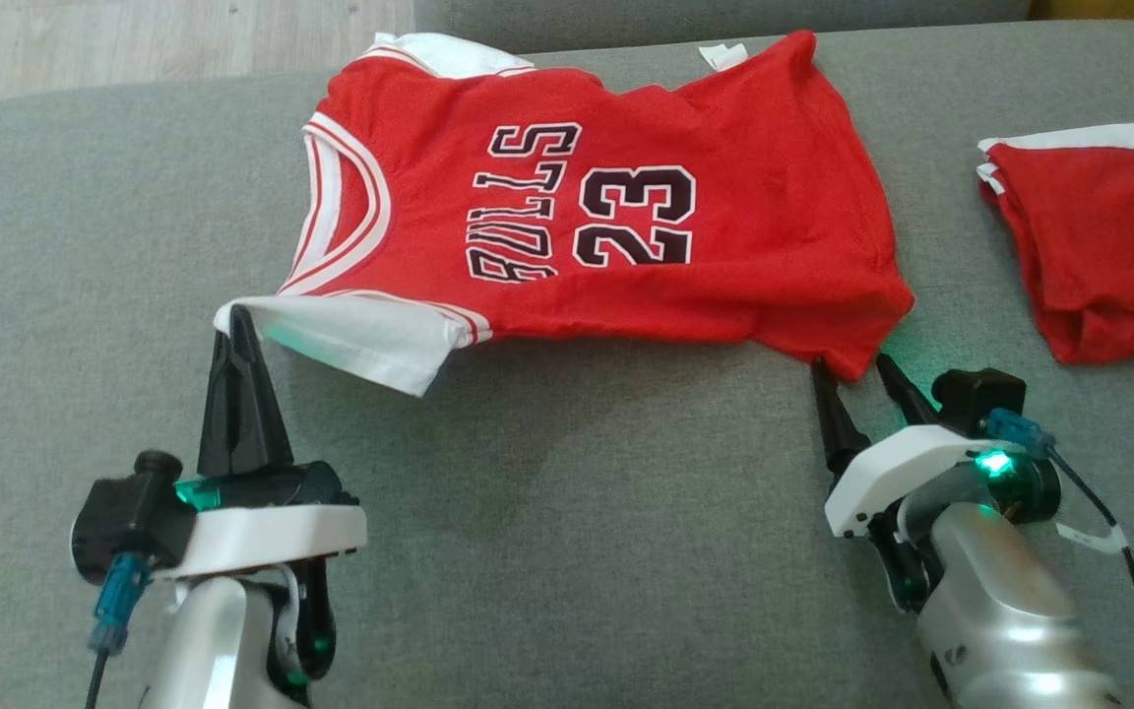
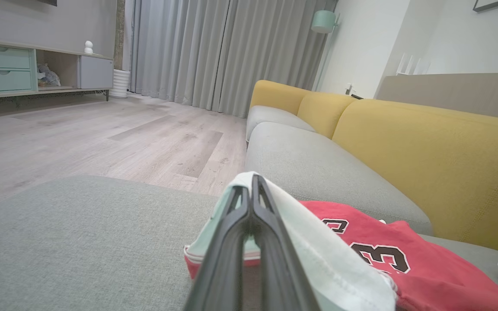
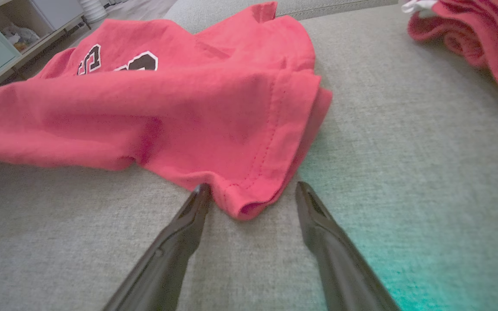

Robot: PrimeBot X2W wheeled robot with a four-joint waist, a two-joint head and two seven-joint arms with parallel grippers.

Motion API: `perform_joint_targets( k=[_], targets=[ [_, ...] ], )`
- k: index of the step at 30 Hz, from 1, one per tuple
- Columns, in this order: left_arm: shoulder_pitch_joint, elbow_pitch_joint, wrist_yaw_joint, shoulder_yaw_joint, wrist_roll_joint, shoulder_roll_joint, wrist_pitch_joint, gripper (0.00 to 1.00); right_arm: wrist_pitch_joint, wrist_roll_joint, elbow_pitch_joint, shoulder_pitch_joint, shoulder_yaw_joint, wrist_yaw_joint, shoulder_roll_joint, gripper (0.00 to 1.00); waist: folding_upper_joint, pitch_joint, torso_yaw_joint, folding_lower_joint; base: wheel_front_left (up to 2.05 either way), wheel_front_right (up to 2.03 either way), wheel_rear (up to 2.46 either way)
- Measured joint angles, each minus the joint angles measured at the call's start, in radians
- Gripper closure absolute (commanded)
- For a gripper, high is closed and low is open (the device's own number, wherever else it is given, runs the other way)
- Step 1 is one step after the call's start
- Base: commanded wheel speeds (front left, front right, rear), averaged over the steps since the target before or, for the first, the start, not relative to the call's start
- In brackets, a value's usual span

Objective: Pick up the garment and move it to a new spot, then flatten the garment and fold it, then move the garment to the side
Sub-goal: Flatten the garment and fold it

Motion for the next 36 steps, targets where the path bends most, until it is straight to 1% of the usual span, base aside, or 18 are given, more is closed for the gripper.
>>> perform_joint_targets(
  k=[4, 5, 6, 7, 8, 12, 15, 22, 24, 29, 30, 36],
  targets=[
    [0.0, 0.002, 0.0, -0.001, 0.0, 0.0, 0.0, 1.0, -0.013, 0.008, 0.011, -0.007, 0.017, 0.0, 0.0, 0.0, 0.0, 0.0, -0.006, 0.0, 0.0, 0.0, 0.0],
    [0.0, 0.003, 0.0, -0.001, 0.0, 0.0, 0.0, 1.0, -0.019, 0.01, 0.012, -0.008, 0.022, 0.0, 0.0, 0.02, 0.0, -0.001, -0.008, 0.0, 0.0, 0.0, 0.0],
    [0.0, 0.005, 0.0, -0.002, 0.0, 0.0, 0.0, 1.0, -0.021, 0.01, 0.013, -0.008, 0.025, 0.0, 0.0, 0.28, 0.0, -0.003, -0.01, 0.0001, 0.0, 0.0, 0.0],
    [0.0, 0.008, 0.0, -0.002, 0.0, 0.0, 0.0, 1.0, -0.022, 0.01, 0.014, -0.008, 0.027, 0.0, 0.0, 0.82, 0.0, -0.005, -0.011, 0.0001, 0.0, 0.0, 0.0],
    [0.0, 0.009, 0.0, -0.002, 0.0, 0.0, 0.0, 1.0, -0.027, 0.01, 0.014, -0.008, 0.027, 0.0, 0.0, 1.0, 0.0, -0.008, -0.013, 0.0001, 0.0, 0.0, 0.0],
    [0.001, 0.017, 0.0, -0.001, 0.0, -0.001, 0.0, 1.0, -0.033, 0.01, 0.003, 0.0, 0.026, 0.0, 0.001, 1.0, 0.0, -0.025, -0.02, 0.0001, 0.0, 0.0, 0.0],
    [0.002, 0.021, 0.0, 0.002, 0.0, -0.001, 0.0, 1.0, -0.039, 0.01, -0.031, 0.009, 0.016, 0.0, 0.0, 1.0, 0.0, -0.042, -0.027, 0.0001, 0.0, 0.0, 0.0],
    [0.007, 0.021, -0.002, 0.028, 0.004, -0.001, 0.0, 1.0, -0.039, -0.011, -0.176, 0.08, -0.026, 0.0, 0.001, 1.0, 0.0, -0.08, -0.052, 0.0, 0.0, 0.0, 0.0],
    [0.007, 0.021, -0.009, 0.035, 0.012, -0.001, 0.0, 1.0, -0.039, -0.019, -0.21, 0.1, -0.032, 0.0, 0.001, 1.0, 0.0, -0.089, -0.058, 0.0, 0.0, 0.0, 0.0],
    [0.013, 0.02, -0.011, 0.048, 0.018, -0.002, 0.0, 1.0, -0.039, -0.045, -0.282, 0.137, -0.043, 0.0, 0.001, 1.0, 0.0, -0.105, -0.072, 0.0, 0.0, 0.0, 0.0],
    [0.018, 0.018, -0.018, 0.05, 0.018, -0.002, 0.0, 1.0, -0.039, -0.048, -0.297, 0.145, -0.044, 0.0, 0.001, 1.0, 0.0, -0.109, -0.075, 0.0, 0.0, 0.0, 0.0],
    [0.04, 0.0, -0.02, 0.077, 0.026, -0.002, 0.0, 1.0, -0.029, -0.116, -0.405, 0.203, -0.064, 0.0, 0.003, 1.0, 0.0, -0.129, -0.096, 0.0, 0.0, 0.0, 0.0]
  ],
)
